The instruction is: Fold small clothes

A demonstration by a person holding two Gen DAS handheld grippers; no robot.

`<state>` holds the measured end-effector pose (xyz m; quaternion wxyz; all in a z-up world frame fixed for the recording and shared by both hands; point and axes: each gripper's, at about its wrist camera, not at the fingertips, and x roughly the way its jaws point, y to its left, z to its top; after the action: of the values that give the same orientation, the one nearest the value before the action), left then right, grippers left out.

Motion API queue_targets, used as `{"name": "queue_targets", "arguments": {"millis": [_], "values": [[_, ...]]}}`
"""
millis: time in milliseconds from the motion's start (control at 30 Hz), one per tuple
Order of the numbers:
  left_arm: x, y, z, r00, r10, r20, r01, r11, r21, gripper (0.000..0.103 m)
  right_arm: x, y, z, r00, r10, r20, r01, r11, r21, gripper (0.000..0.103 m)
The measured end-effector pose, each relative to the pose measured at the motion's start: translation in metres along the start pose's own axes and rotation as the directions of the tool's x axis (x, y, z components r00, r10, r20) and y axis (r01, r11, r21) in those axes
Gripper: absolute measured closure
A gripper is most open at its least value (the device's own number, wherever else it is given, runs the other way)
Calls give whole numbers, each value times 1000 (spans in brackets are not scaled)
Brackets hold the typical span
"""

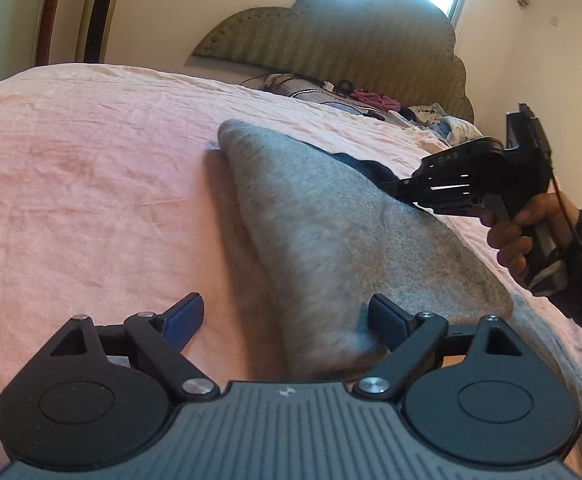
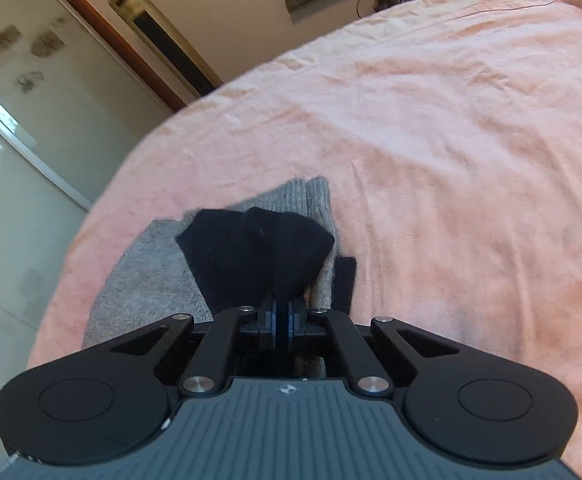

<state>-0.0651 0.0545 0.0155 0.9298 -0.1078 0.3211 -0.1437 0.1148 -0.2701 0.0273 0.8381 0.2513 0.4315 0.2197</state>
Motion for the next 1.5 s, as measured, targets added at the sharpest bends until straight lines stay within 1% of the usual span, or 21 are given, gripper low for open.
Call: {"name": "queue_targets", "arguments": {"millis": [33,100,167,433,467,533,567,600,700,767,833,900,933,1000,1067,1133,1167,1200,1333,1400,1500], "values": [[0,0,1,1000,-1,-1,1,1000,-3,13,-7,-1,-2,1000,28,3,-28,998,48,87],[-2,1,2,1000,3,-10,-3,1000,-10,13,-30,1,-10,996,80,42,-83,993,85,52],[-9,0,1,1000,3,-22,-4,1000,-25,13,-53,5,-23,992,112,59,-116,991,72,41],[-27,-1,-2,998,-34,-51,31,998,-57,13,-85,28,-78,996,81,-35,-84,992,-92,42],[-25,1,0,998,-37,-58,32,997,-76,16,-82,32,-81,996,70,-48,-75,991,-115,49],[-17,6,4,993,-72,-95,59,988,-140,30,-71,34,-89,994,42,-97,-56,988,-147,72],[-14,10,5,990,-94,-104,75,981,-177,47,-65,36,-92,993,18,-115,-37,984,-172,88],[-10,13,5,986,-114,-118,87,973,-213,78,-62,37,-93,993,1,-115,-23,982,-188,88],[-4,29,8,971,-172,-167,105,930,-352,88,-72,48,-94,995,46,-90,-65,973,-221,88],[-6,30,6,973,-143,-180,80,944,-320,89,-78,45,-96,996,30,-84,-50,970,-240,88],[-8,30,3,973,-150,-178,88,945,-314,89,-68,27,-102,993,-18,-117,-7,978,-210,90],[-12,25,7,974,-128,-186,72,956,-283,86,-74,23,-104,994,22,-106,-39,985,-167,88],[-16,21,10,977,-116,-181,67,964,-258,85,-79,25,-103,994,29,-104,-46,986,-158,81],[-30,11,17,991,-37,-132,13,984,-178,82,-92,29,-96,998,52,-46,-58,988,-145,50],[-43,-6,25,999,-6,-49,2,997,-80,78,-102,38,-81,999,41,31,-36,987,-157,39],[-45,-23,32,1000,-31,1,31,1000,5,53,-96,49,-58,996,44,73,-32,987,-159,39],[-42,-31,33,999,-39,16,39,999,38,28,-90,55,-48,995,54,88,-40,987,-158,37],[-35,-39,31,999,-43,32,41,997,71,18,-78,59,-35,993,77,86,-63,986,-154,33],[8,-53,18,996,-26,-84,36,992,120,19,-17,64,-3,998,60,4,-60,994,-91,28],[16,-53,5,998,3,-62,7,986,167,19,15,61,-3,998,-36,-54,28,989,-142,30],[15,-56,-2,999,9,-42,1,975,221,19,21,50,-13,1000,-29,-12,25,970,-243,39]]}}
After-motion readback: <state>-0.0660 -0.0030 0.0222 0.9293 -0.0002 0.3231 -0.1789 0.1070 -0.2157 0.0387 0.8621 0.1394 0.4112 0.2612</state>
